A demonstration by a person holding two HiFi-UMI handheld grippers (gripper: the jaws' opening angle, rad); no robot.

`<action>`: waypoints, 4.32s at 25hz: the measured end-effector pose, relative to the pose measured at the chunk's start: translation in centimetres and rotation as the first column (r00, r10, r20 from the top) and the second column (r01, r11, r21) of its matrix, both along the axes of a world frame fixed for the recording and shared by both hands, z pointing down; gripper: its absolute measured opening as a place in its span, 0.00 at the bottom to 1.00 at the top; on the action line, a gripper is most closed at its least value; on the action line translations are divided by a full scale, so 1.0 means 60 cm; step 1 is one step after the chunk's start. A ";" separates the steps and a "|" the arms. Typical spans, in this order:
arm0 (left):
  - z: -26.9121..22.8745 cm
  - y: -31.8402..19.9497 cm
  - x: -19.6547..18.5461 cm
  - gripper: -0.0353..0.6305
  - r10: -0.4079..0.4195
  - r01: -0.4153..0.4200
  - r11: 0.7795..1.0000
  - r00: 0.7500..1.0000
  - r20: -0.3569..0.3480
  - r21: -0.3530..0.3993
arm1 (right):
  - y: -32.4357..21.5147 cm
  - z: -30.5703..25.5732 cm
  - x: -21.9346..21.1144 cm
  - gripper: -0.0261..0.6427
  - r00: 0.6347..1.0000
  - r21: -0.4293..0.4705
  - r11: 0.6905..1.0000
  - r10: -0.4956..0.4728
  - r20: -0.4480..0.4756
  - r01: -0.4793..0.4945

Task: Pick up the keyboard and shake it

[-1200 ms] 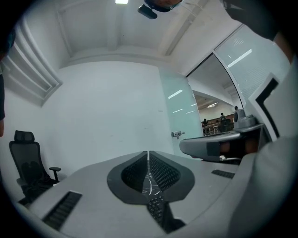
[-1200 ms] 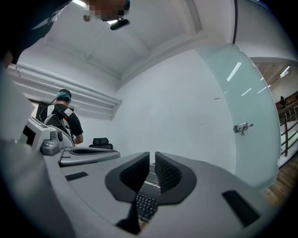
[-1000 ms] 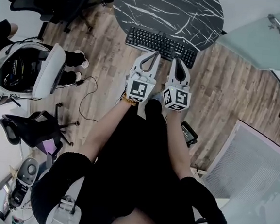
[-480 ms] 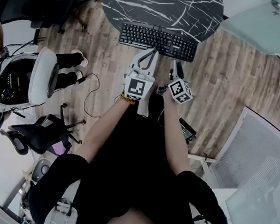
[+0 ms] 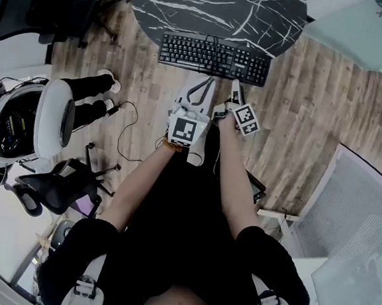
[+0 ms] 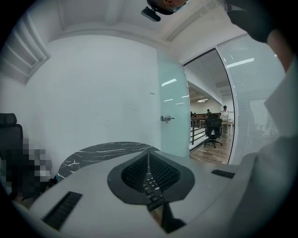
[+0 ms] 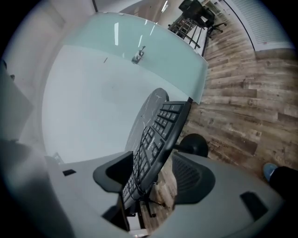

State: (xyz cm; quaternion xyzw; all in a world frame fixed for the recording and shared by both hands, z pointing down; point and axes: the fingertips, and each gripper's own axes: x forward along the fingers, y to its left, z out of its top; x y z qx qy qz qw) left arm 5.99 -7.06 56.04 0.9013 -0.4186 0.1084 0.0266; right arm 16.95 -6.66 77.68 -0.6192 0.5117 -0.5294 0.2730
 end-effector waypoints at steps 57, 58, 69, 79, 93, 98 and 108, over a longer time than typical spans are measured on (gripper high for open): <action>0.117 0.031 -0.057 0.08 -0.033 0.042 0.993 0.996 0.079 -0.110 | -0.068 0.041 -0.010 0.17 0.953 0.168 0.984 0.006 0.302 -0.059; 0.120 0.032 -0.060 0.08 -0.036 0.045 0.993 0.996 0.081 -0.113 | -0.067 0.040 -0.009 0.17 0.949 0.176 0.982 0.012 0.316 -0.071; 0.142 0.016 -0.104 0.08 -0.121 0.122 0.974 0.993 0.018 -0.192 | -0.069 -0.008 -0.007 0.16 0.932 0.307 0.951 -0.071 0.355 -0.044; 0.140 0.004 -0.144 0.08 -0.187 0.174 0.958 0.982 -0.036 -0.228 | -0.057 -0.066 -0.004 0.16 0.908 0.409 0.911 -0.131 0.399 -0.048; 0.113 -0.030 -0.209 0.34 -0.358 0.088 0.871 0.787 -0.502 -0.484 | -0.080 -0.261 -0.003 0.16 0.904 0.568 0.823 -0.231 0.360 -0.016; 0.064 -0.062 -0.241 0.38 -0.395 0.003 0.879 0.564 -0.726 -0.476 | -0.094 -0.307 -0.015 0.16 0.891 0.591 0.806 -0.253 0.376 -0.021; 0.012 -0.119 -0.264 0.39 -0.380 -0.077 0.896 0.376 -0.845 -0.437 | -0.109 -0.342 -0.065 0.17 0.860 0.612 0.789 -0.343 0.378 0.045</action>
